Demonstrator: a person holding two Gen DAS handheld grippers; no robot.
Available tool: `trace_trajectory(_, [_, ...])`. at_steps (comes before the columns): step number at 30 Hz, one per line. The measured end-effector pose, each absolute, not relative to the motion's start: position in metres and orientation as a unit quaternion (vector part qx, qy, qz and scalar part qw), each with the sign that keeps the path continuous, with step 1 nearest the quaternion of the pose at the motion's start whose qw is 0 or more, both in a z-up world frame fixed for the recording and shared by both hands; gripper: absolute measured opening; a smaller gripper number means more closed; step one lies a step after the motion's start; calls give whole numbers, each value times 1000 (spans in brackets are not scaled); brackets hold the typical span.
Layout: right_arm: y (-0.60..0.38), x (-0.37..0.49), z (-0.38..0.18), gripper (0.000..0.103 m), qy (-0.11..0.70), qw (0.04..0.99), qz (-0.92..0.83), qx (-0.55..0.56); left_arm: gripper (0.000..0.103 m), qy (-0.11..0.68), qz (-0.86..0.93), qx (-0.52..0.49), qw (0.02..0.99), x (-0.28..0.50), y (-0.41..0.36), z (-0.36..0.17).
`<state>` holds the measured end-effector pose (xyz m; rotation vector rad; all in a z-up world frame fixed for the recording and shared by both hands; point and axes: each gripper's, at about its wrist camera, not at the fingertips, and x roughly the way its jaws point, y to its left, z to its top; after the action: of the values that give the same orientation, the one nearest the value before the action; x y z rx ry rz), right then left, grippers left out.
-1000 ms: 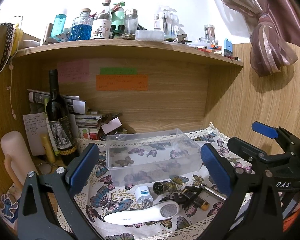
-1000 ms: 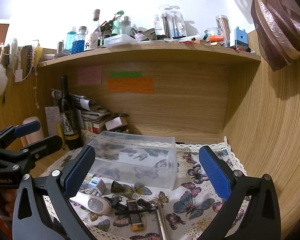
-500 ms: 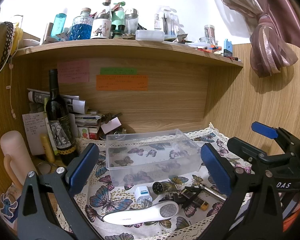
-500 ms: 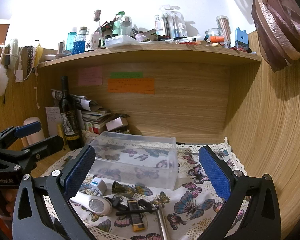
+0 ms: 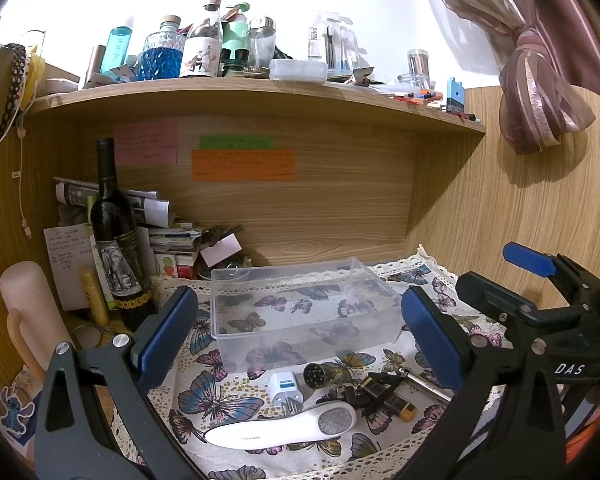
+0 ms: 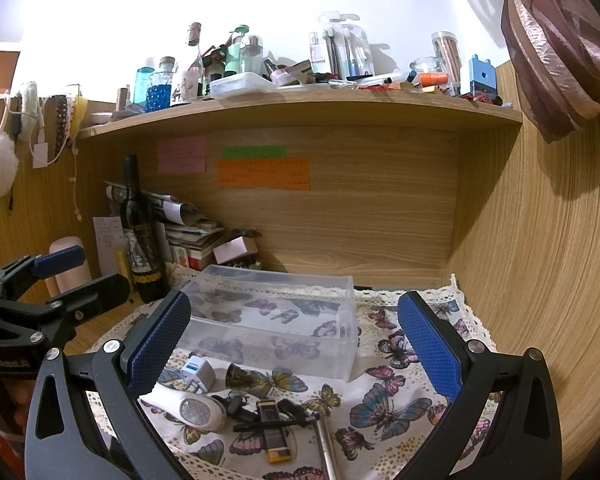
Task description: Organize rigid objects
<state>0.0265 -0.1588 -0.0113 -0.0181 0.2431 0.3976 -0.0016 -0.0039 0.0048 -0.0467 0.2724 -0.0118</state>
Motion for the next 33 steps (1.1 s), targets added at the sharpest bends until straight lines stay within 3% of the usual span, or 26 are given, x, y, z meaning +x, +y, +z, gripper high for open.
trace_trajectory(17, [-167,34,-20,102,125,974,188,-12,102,161,-9,-34,986,6,9,-3])
trace_trajectory(19, [-171,39,-26,97,137,973,186,-10,88,178,-2,-33,983,10,14,-9])
trace_trajectory(20, [-175,43,-30,95,148,972,184,-9,87,187,1,-32,982,11,18,-12])
trace_trajectory(25, [-183,58,-55,83,200,963,180,-12,82,251,-1,-45,967,24,30,-41])
trace_trajectory(33, [-181,72,-100,75,284,939,191,-30,82,338,-47,-29,940,41,10,-89])
